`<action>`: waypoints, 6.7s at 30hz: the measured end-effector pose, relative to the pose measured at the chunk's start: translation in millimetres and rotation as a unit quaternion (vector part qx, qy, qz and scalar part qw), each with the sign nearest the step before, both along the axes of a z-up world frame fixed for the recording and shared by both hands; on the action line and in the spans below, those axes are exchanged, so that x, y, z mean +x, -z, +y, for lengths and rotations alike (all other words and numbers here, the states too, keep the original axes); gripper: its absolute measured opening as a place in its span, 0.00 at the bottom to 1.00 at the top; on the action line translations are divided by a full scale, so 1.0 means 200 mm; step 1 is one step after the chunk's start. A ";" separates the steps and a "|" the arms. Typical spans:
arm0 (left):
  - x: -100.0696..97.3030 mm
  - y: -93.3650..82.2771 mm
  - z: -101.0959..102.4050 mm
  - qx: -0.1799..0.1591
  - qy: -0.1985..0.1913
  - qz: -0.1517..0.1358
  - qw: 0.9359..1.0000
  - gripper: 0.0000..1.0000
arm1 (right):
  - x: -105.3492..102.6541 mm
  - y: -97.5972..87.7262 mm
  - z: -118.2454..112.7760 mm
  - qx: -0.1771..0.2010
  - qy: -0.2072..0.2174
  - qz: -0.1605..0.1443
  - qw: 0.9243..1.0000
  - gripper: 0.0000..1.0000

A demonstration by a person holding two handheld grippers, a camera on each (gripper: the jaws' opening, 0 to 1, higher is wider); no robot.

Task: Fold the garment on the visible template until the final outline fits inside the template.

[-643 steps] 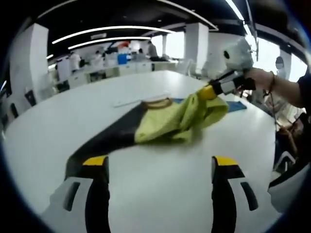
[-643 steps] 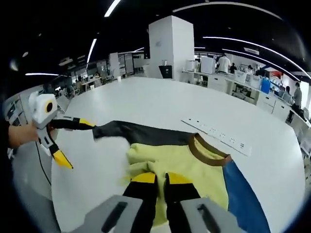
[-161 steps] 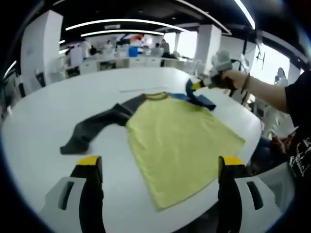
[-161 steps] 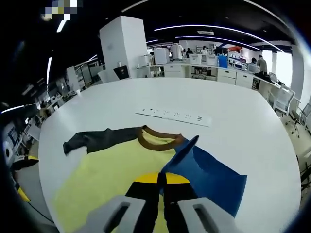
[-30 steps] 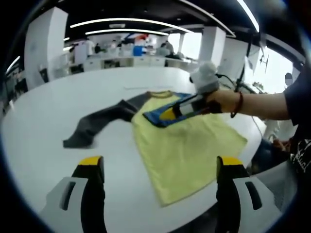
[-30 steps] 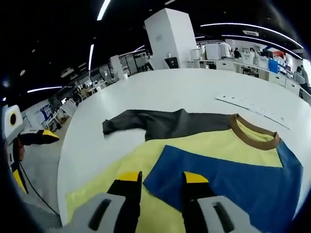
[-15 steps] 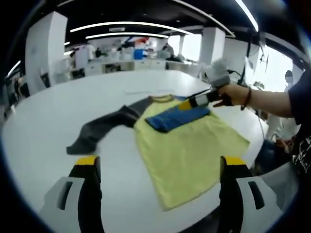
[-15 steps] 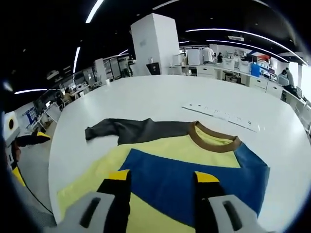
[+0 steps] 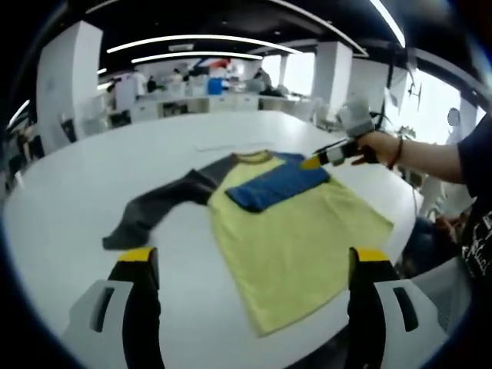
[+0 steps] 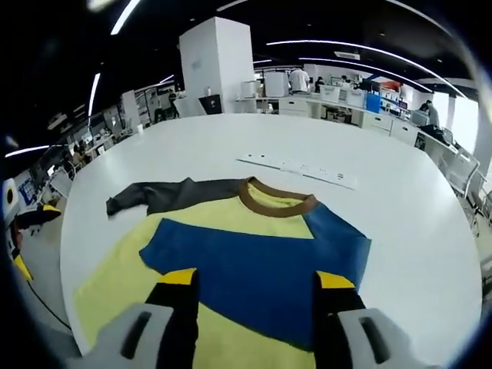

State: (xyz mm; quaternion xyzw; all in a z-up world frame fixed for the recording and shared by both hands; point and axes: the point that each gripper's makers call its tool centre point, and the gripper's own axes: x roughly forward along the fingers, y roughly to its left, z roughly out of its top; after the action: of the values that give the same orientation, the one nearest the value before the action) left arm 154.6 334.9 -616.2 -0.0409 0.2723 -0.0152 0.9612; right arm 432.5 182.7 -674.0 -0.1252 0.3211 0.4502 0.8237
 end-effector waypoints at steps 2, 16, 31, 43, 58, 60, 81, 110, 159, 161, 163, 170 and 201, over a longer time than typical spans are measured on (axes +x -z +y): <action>0.00 0.00 0.00 0.001 0.003 -0.001 1.000 0.99 | 0.01 0.01 -0.03 -0.002 0.004 0.003 1.000 0.56; 0.02 -0.01 -0.01 0.004 0.008 -0.001 1.000 0.99 | 0.12 0.14 -0.32 -0.023 0.095 0.044 0.994 0.40; 0.00 0.00 0.00 0.002 -0.002 0.004 1.000 0.99 | 0.08 0.25 -0.39 -0.030 0.133 0.064 0.989 0.12; 0.00 0.00 0.01 0.003 -0.004 0.004 1.000 0.99 | 0.08 0.27 -0.39 -0.045 0.157 0.054 0.985 0.06; -0.01 0.01 0.03 0.003 -0.011 0.007 1.000 0.99 | 0.11 0.26 -0.43 -0.051 0.135 0.061 0.988 0.01; -0.01 0.01 0.03 0.002 -0.011 0.009 1.000 0.99 | 0.11 0.26 -0.45 -0.054 0.134 0.062 0.988 0.01; -0.01 0.03 0.04 0.003 -0.006 0.016 1.000 0.99 | 0.20 0.27 -0.59 -0.088 0.104 0.063 0.989 0.01; 0.00 0.04 0.04 0.004 -0.002 0.024 1.000 0.98 | 0.28 0.27 -0.72 -0.081 0.132 0.092 0.984 0.02; 0.11 0.01 0.45 -0.003 -0.106 -0.027 0.994 0.82 | -0.18 -0.24 -0.53 0.037 0.008 0.035 0.999 0.96; 0.11 0.03 0.49 -0.010 -0.121 -0.029 0.992 0.79 | -0.19 -0.25 -0.53 0.044 0.009 0.036 0.998 0.96; 0.11 0.04 0.53 -0.015 -0.136 -0.029 0.990 0.77 | -0.21 -0.27 -0.53 0.049 0.011 0.034 0.998 0.96; 0.12 0.10 0.63 -0.006 -0.157 -0.015 0.987 0.71 | -0.26 -0.30 -0.54 0.053 0.013 0.022 0.998 0.96; 0.23 0.47 1.00 -0.022 -0.247 0.060 0.967 0.33 | -0.40 -0.37 -0.61 0.020 0.000 -0.005 1.000 0.92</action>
State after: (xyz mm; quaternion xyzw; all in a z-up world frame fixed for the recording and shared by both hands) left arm 201.4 534.2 -710.5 -0.1290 0.3104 0.2196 0.9159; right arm 353.0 61.1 -600.1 -0.1107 0.3081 0.4555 0.8278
